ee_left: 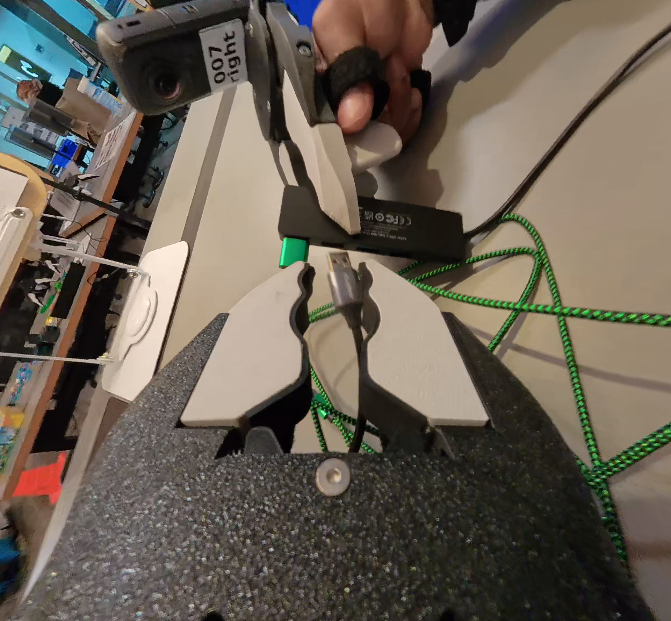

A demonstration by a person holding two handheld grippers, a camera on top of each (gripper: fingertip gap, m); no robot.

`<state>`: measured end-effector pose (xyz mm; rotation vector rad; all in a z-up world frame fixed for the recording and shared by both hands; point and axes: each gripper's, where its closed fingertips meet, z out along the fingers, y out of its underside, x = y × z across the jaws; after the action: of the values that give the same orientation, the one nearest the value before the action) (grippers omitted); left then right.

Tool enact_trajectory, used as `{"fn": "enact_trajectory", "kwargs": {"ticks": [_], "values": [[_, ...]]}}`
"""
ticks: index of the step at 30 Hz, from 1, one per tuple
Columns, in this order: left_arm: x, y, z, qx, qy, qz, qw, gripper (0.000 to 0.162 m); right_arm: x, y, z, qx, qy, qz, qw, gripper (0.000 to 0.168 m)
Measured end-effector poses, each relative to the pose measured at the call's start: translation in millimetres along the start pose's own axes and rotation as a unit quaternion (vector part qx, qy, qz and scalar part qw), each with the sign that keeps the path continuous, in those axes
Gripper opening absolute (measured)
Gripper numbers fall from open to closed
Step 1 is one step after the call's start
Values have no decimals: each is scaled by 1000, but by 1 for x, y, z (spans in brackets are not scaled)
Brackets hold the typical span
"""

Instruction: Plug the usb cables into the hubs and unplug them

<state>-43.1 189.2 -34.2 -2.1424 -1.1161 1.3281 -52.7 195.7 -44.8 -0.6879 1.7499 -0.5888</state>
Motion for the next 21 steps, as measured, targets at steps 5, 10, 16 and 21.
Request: {"fn": "enact_trajectory", "kwargs": {"ticks": [5,10,16,21], "values": [[-9,-8,-10,28,3,-61,998,33,5,-4,-5,19,11,11,1000,11],[1,3,-17,-1,74,-135,988,31,6,-3,-5,18,14,13,1000,11],[18,22,-9,-90,114,-177,974,29,7,-3,-4,16,18,12,1000,11],[22,40,-7,-150,104,-175,968,32,8,-3,-4,17,21,13,1000,11]]}}
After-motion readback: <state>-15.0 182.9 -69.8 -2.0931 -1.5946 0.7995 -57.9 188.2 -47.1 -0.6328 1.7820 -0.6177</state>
